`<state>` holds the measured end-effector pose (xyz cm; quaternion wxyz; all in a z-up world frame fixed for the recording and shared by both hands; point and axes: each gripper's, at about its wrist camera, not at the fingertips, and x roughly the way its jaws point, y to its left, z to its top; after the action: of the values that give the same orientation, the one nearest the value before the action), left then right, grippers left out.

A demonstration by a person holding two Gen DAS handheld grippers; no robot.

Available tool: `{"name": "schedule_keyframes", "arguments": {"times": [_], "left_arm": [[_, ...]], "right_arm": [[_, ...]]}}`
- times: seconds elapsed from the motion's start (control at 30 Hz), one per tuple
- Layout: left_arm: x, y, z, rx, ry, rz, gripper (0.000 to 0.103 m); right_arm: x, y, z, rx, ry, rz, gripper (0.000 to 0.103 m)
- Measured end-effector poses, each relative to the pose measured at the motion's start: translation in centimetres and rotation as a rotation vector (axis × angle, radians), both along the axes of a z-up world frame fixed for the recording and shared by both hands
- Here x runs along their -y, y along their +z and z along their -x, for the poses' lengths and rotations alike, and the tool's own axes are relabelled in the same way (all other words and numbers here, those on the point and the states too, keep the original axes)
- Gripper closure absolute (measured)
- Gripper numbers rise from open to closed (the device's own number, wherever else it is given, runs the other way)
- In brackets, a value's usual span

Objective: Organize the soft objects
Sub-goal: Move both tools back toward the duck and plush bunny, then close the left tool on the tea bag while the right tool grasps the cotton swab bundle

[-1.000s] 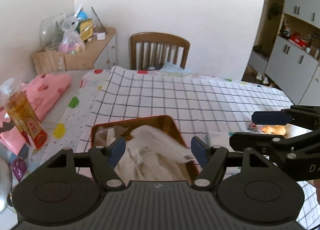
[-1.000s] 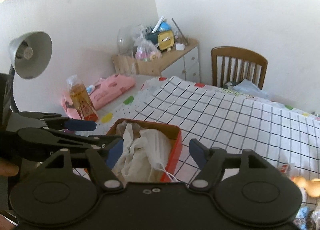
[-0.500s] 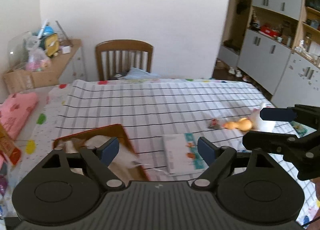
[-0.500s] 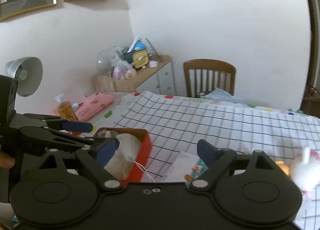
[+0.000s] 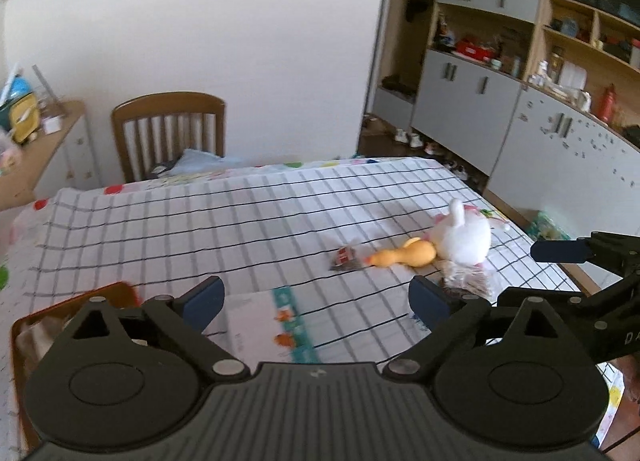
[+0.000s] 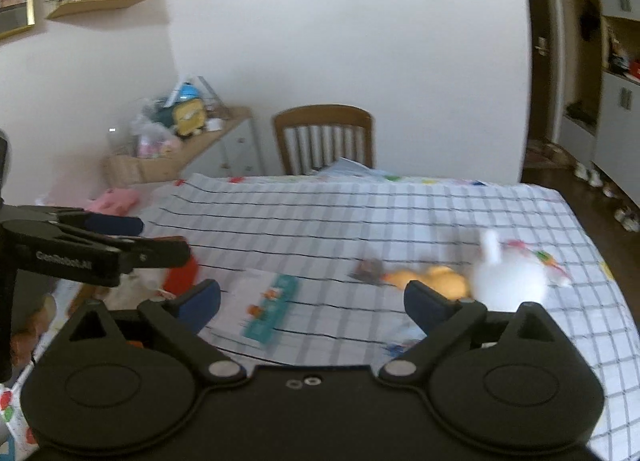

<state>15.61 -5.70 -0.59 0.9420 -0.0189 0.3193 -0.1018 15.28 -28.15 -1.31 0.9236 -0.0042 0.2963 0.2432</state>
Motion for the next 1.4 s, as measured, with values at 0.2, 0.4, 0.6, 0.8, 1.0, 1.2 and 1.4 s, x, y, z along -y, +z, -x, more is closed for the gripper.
{"name": "schedule_keyframes", "arguments": {"times": [0.2,0.4,0.6,0.8,1.0,1.2,1.4], "left_arm": [[2.2,-1.7,-3.4,-0.017,-0.022,0.036,0.003],[4.1,-3.8,-7.6,-0.072,-0.014,0.015,0.003],[5.8,-6.3,-11.7,-0.147,-0.005,0.023,0.003],[7.3,-8.9,-14.6,-0.164,0.006,-0.043,0.003],[7.4,-10.8,-17.4,-0.189,0.034,-0.049,0.003],[7.5,-12.7,-19.7,-0.228,0.075,-0.033,0.003],[7.9,-14.1,-21.2,-0.234,0.12,-0.079,0.003]], "right_arm": [[3.6,-1.4,-1.3,-0.009,-0.077,0.042,0.004],[6.7,-3.3,-3.2,-0.038,-0.131,0.084,0.004],[8.7,-5.5,-6.1,-0.084,-0.166,0.106,0.005],[9.4,-7.6,-8.9,-0.133,-0.163,0.125,0.009],[9.4,-9.2,-10.7,-0.171,-0.152,0.139,0.011],[9.0,-10.4,-11.7,-0.198,-0.153,0.135,0.014],[8.8,-11.3,-12.3,-0.208,-0.158,0.163,0.018]]}}
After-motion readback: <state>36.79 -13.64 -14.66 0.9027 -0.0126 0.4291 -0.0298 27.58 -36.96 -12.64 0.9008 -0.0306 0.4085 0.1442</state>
